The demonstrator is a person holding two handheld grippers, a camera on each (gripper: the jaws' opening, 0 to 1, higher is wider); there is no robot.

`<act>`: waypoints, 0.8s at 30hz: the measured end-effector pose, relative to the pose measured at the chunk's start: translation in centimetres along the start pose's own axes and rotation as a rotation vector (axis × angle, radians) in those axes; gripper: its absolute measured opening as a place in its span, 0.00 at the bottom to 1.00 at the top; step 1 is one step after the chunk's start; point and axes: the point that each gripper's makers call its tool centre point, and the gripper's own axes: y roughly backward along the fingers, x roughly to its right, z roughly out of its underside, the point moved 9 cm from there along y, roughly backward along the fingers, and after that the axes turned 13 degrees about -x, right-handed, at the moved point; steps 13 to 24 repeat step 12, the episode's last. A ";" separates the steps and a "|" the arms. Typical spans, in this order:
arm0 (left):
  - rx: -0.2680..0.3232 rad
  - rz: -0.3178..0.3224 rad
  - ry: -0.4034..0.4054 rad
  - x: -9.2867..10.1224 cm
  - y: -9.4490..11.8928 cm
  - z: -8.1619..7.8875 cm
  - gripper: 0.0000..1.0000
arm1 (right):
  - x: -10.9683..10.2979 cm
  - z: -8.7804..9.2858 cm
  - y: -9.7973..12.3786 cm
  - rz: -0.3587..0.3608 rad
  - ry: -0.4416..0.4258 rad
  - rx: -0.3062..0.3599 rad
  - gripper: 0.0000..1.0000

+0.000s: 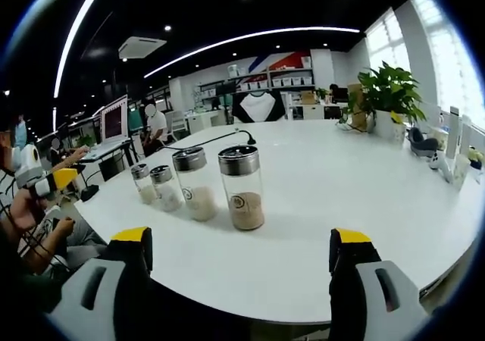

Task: Rotate the seasoning bottle until the label or dispensing opening points toward the visible target arrow and the bottle remains upright within the marked orientation range

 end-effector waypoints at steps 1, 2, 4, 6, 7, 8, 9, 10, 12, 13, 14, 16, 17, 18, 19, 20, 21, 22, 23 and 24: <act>0.000 0.000 0.000 0.0 0.0 0.0 1.00 | 0.0 0.0 0.0 0.000 0.001 0.002 1.00; 0.002 0.002 -0.001 0.0 0.1 0.0 1.00 | 0.0 0.0 -0.1 -0.001 0.003 0.001 1.00; 0.000 0.000 -0.004 0.0 0.1 0.0 1.00 | 0.0 0.1 -0.2 -0.004 0.001 -0.002 1.00; -0.002 0.000 -0.006 0.0 0.2 -0.1 1.00 | 0.0 0.1 -0.2 -0.005 -0.001 -0.001 1.00; -0.001 -0.001 -0.006 0.0 0.2 -0.1 1.00 | 0.0 0.2 -0.2 -0.005 -0.001 -0.002 1.00; -0.001 0.000 -0.008 0.0 0.2 -0.1 1.00 | 0.1 0.2 -0.2 -0.005 -0.002 -0.002 1.00; -0.002 0.004 -0.008 0.0 0.2 -0.1 1.00 | 0.1 0.2 -0.2 -0.005 -0.003 -0.002 1.00; 0.001 0.005 -0.002 -0.2 0.3 -0.2 1.00 | 0.1 0.2 -0.2 -0.005 -0.004 -0.003 1.00; 0.011 0.004 0.010 -0.5 0.4 -0.4 1.00 | 0.2 0.3 -0.1 -0.005 -0.005 -0.002 1.00; 0.011 0.004 0.010 -0.5 0.4 -0.4 1.00 | 0.2 0.3 -0.1 -0.005 -0.005 -0.002 1.00; 0.011 0.004 0.010 -0.5 0.4 -0.4 1.00 | 0.2 0.3 -0.1 -0.005 -0.005 -0.002 1.00; 0.011 0.004 0.010 -0.5 0.4 -0.4 1.00 | 0.2 0.3 -0.1 -0.005 -0.005 -0.002 1.00; 0.011 0.004 0.010 -0.5 0.4 -0.4 1.00 | 0.2 0.3 -0.1 -0.005 -0.005 -0.002 1.00; 0.011 0.004 0.010 -0.5 0.4 -0.4 1.00 | 0.2 0.3 -0.1 -0.005 -0.005 -0.002 1.00; 0.011 0.004 0.010 -0.5 0.4 -0.4 1.00 | 0.2 0.3 -0.1 -0.005 -0.005 -0.002 1.00; 0.011 0.004 0.010 -0.5 0.4 -0.4 1.00 | 0.2 0.3 -0.1 -0.005 -0.005 -0.002 1.00; 0.011 0.004 0.010 -0.5 0.4 -0.4 1.00 | 0.2 0.3 -0.1 -0.005 -0.005 -0.002 1.00; 0.011 0.004 0.010 -0.5 0.4 -0.4 1.00 | 0.2 0.3 -0.1 -0.005 -0.005 -0.002 1.00; 0.011 0.004 0.010 -0.5 0.4 -0.4 1.00 | 0.2 0.3 -0.1 -0.005 -0.005 -0.002 1.00; 0.011 0.004 0.010 -0.5 0.4 -0.4 1.00 | 0.2 0.3 -0.1 -0.005 -0.005 -0.002 1.00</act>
